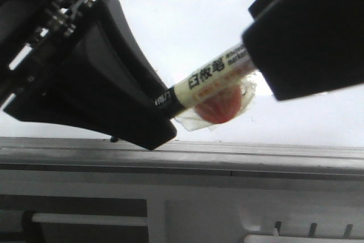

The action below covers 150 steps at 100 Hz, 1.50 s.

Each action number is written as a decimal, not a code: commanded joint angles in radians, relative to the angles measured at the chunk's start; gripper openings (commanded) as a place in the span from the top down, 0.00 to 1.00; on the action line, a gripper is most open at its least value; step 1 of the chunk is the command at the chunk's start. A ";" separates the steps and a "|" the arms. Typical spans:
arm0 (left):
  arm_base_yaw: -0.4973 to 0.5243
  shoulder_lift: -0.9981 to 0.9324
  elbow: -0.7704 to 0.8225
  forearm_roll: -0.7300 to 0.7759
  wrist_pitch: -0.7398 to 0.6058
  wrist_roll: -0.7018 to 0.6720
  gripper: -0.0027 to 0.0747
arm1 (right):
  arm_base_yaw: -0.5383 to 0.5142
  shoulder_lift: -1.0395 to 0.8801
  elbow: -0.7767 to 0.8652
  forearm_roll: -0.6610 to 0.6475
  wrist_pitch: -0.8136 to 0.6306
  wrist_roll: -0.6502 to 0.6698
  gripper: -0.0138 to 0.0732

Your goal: Write number 6 on whiteboard

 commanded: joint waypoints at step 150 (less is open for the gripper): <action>-0.007 -0.152 -0.048 -0.108 -0.117 -0.161 0.24 | -0.003 0.032 -0.030 0.025 -0.109 0.097 0.90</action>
